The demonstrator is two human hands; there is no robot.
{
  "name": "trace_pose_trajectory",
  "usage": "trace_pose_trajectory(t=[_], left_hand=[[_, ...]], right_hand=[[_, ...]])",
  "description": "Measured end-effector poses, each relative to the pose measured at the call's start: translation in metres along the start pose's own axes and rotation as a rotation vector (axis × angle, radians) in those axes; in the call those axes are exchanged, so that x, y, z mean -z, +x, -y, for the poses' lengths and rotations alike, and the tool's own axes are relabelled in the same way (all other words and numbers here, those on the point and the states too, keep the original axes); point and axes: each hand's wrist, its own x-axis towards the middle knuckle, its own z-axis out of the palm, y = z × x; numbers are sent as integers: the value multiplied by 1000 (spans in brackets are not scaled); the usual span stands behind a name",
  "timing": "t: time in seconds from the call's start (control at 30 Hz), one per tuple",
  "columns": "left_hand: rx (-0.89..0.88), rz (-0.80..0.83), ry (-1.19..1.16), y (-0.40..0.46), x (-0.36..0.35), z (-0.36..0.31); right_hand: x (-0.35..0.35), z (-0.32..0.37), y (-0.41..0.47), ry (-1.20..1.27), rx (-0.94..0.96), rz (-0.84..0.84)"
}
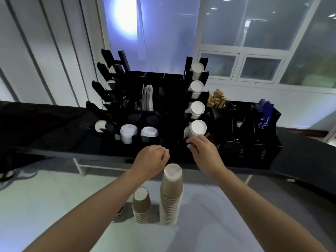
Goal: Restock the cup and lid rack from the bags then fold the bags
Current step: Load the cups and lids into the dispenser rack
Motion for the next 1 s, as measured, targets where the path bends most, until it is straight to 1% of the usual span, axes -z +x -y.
trace_pose_trajectory(t=[0.07,0.13,0.27,0.33,0.4,0.5,0.57,0.63,0.7,0.8,0.9,0.93,1.0], left_hand=[[75,27,11,-19,0,-1],[145,87,20,-39,-3,-2],[219,173,31,-81,-13,-6],[216,202,22,-102,-18,-7],[238,235,-23,-119,-24,-8],[264,312,-57,-137,-32,-8],[284,345,-74,-143,-36,-5],[327,385,-117,-147,-40,-3],[378,455,-184,-150,-43,0],[447,608,-283,-154,-45,5],[442,711,-385,-153,-43,0],[447,715,-472,-154,-42,-2],[534,706,-704,-157,-41,-4]], right_hand=[[-2,10,-11,64,-85,109],[-8,16,-27,141,-169,205],[-33,17,-66,508,-404,405],[-53,14,-85,617,-463,473],[-74,10,-101,611,-500,477],[-93,9,-111,525,-532,409],[-97,6,-111,472,-513,369],[-97,4,-107,428,-506,363],[-90,2,-98,425,-541,354],[-69,0,-80,498,-627,306],[-47,5,-62,704,-715,325],[-40,9,-58,763,-742,349],[-32,16,-57,830,-783,386]])
